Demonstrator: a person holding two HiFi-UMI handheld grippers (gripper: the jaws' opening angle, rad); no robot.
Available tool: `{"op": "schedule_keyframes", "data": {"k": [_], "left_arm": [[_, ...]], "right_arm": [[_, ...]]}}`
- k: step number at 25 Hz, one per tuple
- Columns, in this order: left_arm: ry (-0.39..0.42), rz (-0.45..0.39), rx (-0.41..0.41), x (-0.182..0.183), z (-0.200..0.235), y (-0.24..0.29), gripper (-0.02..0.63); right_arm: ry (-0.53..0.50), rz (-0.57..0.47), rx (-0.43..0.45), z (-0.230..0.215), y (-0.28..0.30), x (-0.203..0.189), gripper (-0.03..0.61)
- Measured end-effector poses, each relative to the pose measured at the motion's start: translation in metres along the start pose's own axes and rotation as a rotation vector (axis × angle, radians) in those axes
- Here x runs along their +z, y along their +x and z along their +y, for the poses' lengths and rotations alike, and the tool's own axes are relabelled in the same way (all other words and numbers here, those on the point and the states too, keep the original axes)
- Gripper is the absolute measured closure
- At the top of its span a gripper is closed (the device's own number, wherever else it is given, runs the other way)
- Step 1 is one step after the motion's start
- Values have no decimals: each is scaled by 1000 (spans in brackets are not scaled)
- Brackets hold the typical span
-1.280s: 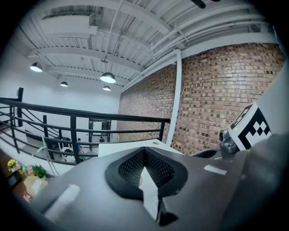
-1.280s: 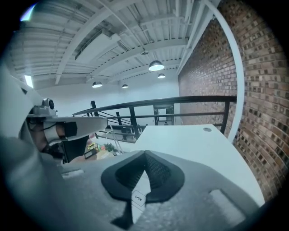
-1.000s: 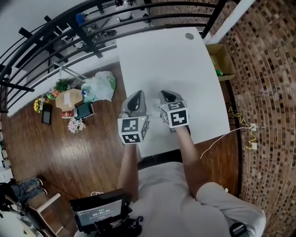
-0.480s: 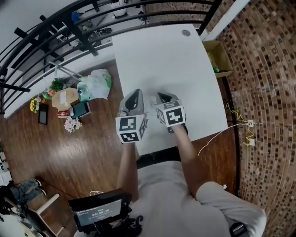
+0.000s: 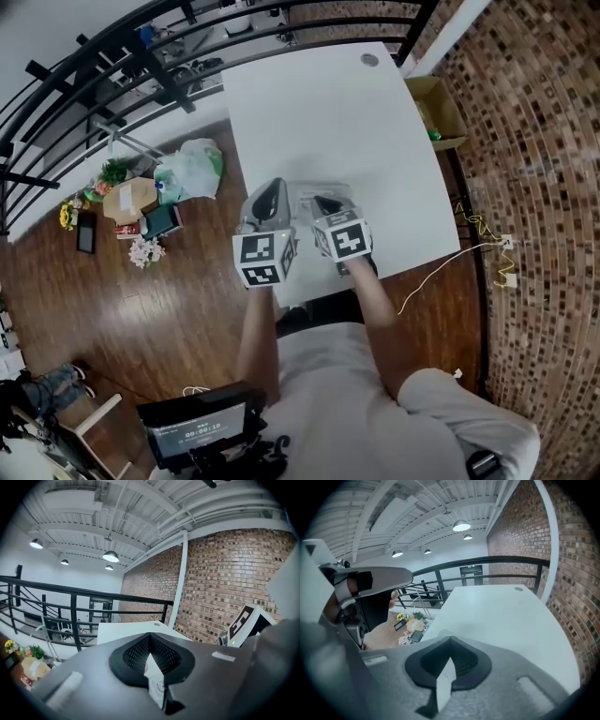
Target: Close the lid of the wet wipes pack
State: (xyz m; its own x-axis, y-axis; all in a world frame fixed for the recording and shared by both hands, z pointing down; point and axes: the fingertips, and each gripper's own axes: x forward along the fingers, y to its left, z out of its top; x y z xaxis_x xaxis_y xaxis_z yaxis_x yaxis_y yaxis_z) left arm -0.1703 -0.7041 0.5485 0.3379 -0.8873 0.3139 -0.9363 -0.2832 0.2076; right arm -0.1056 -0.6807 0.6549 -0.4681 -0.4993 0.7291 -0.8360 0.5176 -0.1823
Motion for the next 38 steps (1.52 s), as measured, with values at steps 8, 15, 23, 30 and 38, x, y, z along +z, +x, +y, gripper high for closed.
{"op": "schedule_keyframes", "data": {"k": [8, 15, 23, 30, 38], "left_arm": [[3, 6, -6, -2, -6, 0, 598], [2, 26, -1, -12, -8, 1, 598], [-12, 51, 14, -27, -3, -3, 598], [-24, 77, 11, -38, 0, -2, 598], [-24, 100, 11, -50, 1, 3, 598]], "right_arm": [[29, 33, -23, -7, 0, -17, 589], [25, 61, -21, -6, 6, -34, 589], [25, 80, -25, -9, 14, -49, 589], [3, 93, -30, -5, 19, -54, 589], [-74, 116, -25, -5, 24, -55, 589]]}}
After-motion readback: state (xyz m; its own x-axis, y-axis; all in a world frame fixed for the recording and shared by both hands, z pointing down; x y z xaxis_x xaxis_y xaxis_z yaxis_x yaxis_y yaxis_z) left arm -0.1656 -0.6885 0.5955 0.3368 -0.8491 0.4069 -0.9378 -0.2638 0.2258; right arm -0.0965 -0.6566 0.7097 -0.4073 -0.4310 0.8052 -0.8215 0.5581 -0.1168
